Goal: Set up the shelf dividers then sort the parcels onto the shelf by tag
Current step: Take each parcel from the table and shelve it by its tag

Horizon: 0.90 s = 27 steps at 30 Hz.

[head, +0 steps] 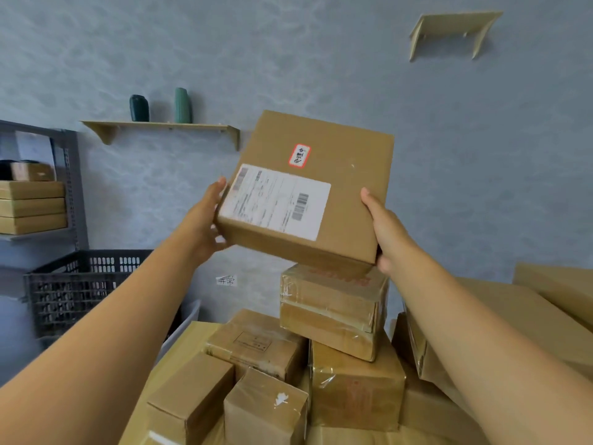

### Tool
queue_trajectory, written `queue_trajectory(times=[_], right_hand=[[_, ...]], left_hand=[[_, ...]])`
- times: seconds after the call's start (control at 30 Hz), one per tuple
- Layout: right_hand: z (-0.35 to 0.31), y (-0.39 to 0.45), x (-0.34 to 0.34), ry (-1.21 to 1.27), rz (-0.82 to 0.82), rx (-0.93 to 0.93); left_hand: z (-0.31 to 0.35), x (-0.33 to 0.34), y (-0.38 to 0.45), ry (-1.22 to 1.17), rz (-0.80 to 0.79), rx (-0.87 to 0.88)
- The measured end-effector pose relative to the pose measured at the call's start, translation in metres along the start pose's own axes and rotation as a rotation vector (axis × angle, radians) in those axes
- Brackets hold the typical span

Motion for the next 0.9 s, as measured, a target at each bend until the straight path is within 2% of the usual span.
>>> queue_trajectory(times=[0.07,0.1,0.2,0.33,0.4,0.47,0.53,0.6,0.7,0.9], right_hand=[[0.004,0.0,0.006,0.096,0.056,0.001],[0.008,0.0,0.012,0.13,0.064,0.009],[0.031,-0.003,0.032,0.157,0.044,0.046],[0.051,-0.002,0.04,0.126,-0.018,0.039],[0.043,0.003,0.023,0.117,0.016,0.006],[0.026,0.008,-0.006,0.026,0.119,-0.047],[0.01,0.01,-0.032,-0.167,0.204,-0.093],[0.004,0.013,-0.038,-0.289,0.144,-0.08],[0.016,0.013,-0.016,-0.333,-0.088,-0.002],[0.012,0.007,-0.011,-0.254,-0.153,-0.112]], left_hand=[[-0.014,-0.004,-0.005,-0.075,0.105,-0.057],[-0.021,0.004,-0.011,-0.117,0.099,-0.082],[-0.038,0.047,-0.025,-0.224,-0.046,-0.115],[-0.042,0.05,-0.021,-0.273,0.043,-0.067],[-0.033,0.036,-0.015,-0.233,0.032,-0.009],[-0.02,0.021,-0.009,-0.195,-0.051,0.059],[-0.007,0.01,-0.009,-0.17,-0.118,0.094],[-0.002,0.004,-0.009,-0.104,-0.164,0.098],[-0.002,0.013,-0.01,-0.028,-0.236,0.114],[-0.002,0.029,-0.012,-0.068,-0.262,0.153]])
Point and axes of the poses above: each hand's wrist, its own y-axis towards the middle knuckle, its own x-axis out of the palm, z = x × y, the point moved 8 cm from there along y, towards the middle knuckle, and after that the axes turned 8 degrees about x, right-handed, at the moved point
